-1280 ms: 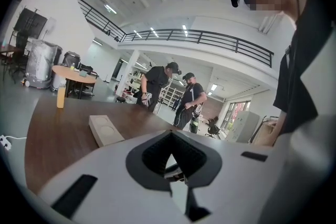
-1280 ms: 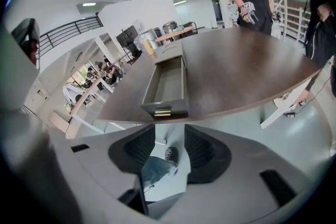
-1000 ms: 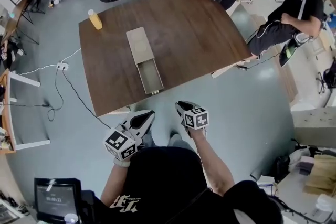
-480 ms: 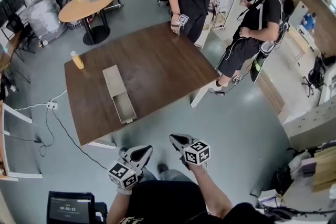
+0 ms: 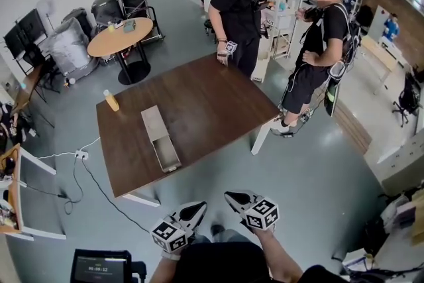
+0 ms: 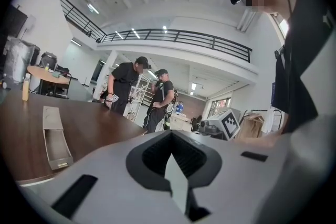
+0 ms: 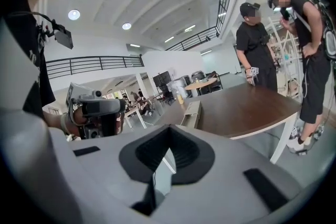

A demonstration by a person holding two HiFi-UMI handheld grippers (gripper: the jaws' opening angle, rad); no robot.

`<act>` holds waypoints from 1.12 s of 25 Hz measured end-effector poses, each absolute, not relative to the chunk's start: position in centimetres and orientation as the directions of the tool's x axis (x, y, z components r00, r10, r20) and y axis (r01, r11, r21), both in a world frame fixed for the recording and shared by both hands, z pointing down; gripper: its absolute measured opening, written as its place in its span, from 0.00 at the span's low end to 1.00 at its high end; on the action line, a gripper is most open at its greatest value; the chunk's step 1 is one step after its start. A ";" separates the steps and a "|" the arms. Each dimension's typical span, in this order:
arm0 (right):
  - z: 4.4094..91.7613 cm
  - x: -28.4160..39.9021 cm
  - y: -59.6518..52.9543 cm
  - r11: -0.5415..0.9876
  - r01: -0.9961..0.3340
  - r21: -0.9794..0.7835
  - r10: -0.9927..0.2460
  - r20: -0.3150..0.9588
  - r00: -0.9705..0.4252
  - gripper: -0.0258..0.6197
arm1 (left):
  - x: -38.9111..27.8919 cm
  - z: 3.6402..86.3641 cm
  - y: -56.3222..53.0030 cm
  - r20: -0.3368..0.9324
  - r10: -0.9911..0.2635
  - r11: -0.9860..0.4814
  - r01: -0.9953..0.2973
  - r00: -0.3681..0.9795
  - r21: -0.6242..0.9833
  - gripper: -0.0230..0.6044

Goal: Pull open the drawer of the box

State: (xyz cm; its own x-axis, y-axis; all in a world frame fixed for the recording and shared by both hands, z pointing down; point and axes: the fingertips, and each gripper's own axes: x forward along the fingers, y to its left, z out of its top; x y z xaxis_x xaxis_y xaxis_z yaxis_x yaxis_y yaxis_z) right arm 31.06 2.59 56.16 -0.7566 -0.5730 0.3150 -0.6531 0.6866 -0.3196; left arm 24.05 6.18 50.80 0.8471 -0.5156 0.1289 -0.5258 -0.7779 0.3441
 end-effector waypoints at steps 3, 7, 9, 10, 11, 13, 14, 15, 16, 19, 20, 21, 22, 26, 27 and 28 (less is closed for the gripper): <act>56.2 29.8 3.8 0.694 -0.636 -0.337 -0.560 0.302 -0.771 0.02 | 23.2 50.5 7.5 0.136 -0.516 -0.775 -0.529 0.846 0.347 0.05; 55.3 26.9 5.8 0.713 -0.599 -0.364 -0.544 0.251 -0.800 0.02 | 21.0 50.4 9.8 0.133 -0.525 -0.770 -0.536 0.840 0.347 0.05; 54.6 24.8 6.7 0.730 -0.580 -0.361 -0.527 0.242 -0.814 0.02 | 19.4 50.3 11.0 0.129 -0.537 -0.762 -0.545 0.833 0.350 0.05; 54.2 23.6 7.2 0.742 -0.569 -0.354 -0.515 0.242 -0.822 0.02 | 18.5 50.3 11.7 0.126 -0.546 -0.756 -0.552 0.828 0.352 0.05; 53.9 22.3 7.7 0.755 -0.557 -0.346 -0.502 0.242 -0.831 0.02 | 17.4 50.3 12.4 0.124 -0.556 -0.749 -0.560 0.822 0.354 0.05; 53.3 19.3 8.8 0.779 -0.532 -0.332 -0.477 0.236 -0.846 0.02 | 14.9 50.7 14.0 0.127 -0.574 -0.732 -0.576 0.809 0.365 0.05; 53.0 17.8 9.4 0.788 -0.521 -0.329 -0.468 0.230 -0.853 0.02 | 13.6 51.0 14.9 0.131 -0.580 -0.722 -0.582 0.804 0.375 0.05; 52.7 16.3 10.1 0.794 -0.512 -0.327 -0.461 0.224 -0.859 0.02 | 12.4 51.4 15.8 0.135 -0.584 -0.714 -0.585 0.801 0.384 0.05; 52.4 15.1 10.9 0.799 -0.506 -0.324 -0.457 0.219 -0.862 0.02 | 11.3 51.8 16.7 0.140 -0.584 -0.708 -0.587 0.799 0.392 0.05; 52.3 12.2 13.4 0.810 -0.512 -0.285 -0.455 0.246 -0.856 0.02 | 8.8 52.5 18.9 0.150 -0.579 -0.706 -0.584 0.802 0.400 0.05; 52.6 11.6 14.5 0.813 -0.518 -0.267 -0.455 0.265 -0.850 0.02 | 8.1 52.6 19.6 0.151 -0.577 -0.707 -0.583 0.803 0.400 0.05; 52.8 11.0 15.6 0.815 -0.522 -0.253 -0.454 0.282 -0.845 0.02 | 7.5 52.7 20.2 0.151 -0.575 -0.709 -0.582 0.804 0.399 0.05; 53.0 10.6 16.8 0.815 -0.524 -0.247 -0.452 0.295 -0.842 0.02 | 7.0 52.7 20.8 0.149 -0.574 -0.710 -0.580 0.805 0.399 0.05; 53.6 9.9 20.8 0.810 -0.531 -0.250 -0.443 0.336 -0.832 0.02 | 5.6 52.7 22.7 0.133 -0.569 -0.713 -0.567 0.812 0.412 0.05; 53.6 10.0 21.4 0.808 -0.535 -0.246 -0.443 0.345 -0.827 0.02 | 5.4 52.8 23.1 0.126 -0.568 -0.713 -0.563 0.813 0.418 0.05; 53.6 10.0 21.9 0.807 -0.539 -0.241 -0.445 0.352 -0.824 0.02 | 5.2 52.8 23.4 0.120 -0.569 -0.712 -0.560 0.814 0.423 0.05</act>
State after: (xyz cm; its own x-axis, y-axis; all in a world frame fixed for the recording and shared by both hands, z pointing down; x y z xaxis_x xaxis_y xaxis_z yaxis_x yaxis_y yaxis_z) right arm 10.05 21.90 53.61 -0.8235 -0.4449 0.3520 -0.5390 0.8071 -0.2410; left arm 5.15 23.38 52.83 0.8137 -0.5688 0.1196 -0.5600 -0.7121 0.4234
